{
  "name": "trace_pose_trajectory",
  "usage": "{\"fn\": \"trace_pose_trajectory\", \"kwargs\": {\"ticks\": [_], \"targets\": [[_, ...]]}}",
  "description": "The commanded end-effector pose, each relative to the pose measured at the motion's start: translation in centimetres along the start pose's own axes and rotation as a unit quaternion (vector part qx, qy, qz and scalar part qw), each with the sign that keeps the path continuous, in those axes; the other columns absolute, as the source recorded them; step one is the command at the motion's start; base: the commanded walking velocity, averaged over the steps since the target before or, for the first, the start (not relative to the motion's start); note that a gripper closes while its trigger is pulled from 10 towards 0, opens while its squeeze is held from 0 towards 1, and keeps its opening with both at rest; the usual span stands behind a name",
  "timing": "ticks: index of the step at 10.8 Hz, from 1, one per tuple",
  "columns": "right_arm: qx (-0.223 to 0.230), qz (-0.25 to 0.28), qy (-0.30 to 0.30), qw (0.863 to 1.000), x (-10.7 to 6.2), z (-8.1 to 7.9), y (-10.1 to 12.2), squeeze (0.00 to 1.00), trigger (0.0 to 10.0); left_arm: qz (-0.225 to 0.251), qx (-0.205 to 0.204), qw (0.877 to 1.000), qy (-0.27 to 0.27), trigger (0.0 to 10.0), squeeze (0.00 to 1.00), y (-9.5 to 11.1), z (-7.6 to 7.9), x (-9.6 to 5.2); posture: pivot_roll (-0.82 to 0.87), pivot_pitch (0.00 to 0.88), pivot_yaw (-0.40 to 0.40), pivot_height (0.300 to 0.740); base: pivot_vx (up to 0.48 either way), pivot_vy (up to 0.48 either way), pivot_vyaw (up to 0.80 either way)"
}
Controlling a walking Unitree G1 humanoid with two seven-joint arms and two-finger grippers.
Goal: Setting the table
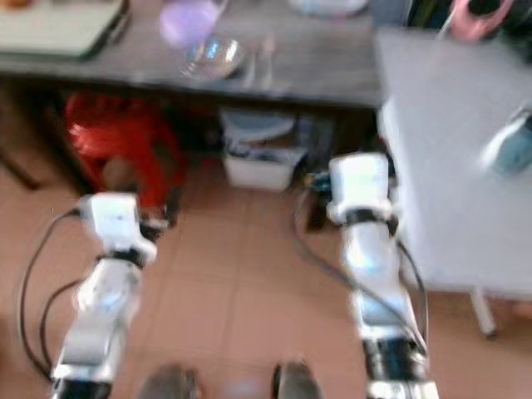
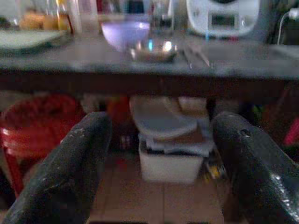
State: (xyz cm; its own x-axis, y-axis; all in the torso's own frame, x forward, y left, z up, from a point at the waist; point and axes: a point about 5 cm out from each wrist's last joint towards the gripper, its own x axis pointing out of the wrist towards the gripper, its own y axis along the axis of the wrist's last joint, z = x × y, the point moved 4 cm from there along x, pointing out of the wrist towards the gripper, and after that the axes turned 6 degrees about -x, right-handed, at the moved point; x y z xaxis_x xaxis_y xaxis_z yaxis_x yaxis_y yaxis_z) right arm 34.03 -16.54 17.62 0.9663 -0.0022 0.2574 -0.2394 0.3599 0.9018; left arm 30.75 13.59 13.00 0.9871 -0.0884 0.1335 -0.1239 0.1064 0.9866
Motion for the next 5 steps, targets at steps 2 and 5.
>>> {"fn": "trace_pose_trajectory", "kwargs": {"ticks": [2, 5], "targets": [[0.012, 0.0, 0.01, 1.0, -0.03, -0.95, 0.1, 0.0, 10.0, -0.004, -0.007, 1.0, 0.025, 10.0, 0.0, -0.15, -1.23, -0.38, 0.01, 0.134, -0.015, 0.74, 0.165, -0.127, 0.0], [0.027, -0.013, 0.008, 1.0, 0.01, -0.94, -0.33, 0.0, 10.0, -0.006, -0.006, 1.0, 0.022, 10.0, 0.0, -0.18, -1.24, -0.38, 0.01, 0.133, -0.015, 0.74, 0.0, 0.0, -0.27]]}}
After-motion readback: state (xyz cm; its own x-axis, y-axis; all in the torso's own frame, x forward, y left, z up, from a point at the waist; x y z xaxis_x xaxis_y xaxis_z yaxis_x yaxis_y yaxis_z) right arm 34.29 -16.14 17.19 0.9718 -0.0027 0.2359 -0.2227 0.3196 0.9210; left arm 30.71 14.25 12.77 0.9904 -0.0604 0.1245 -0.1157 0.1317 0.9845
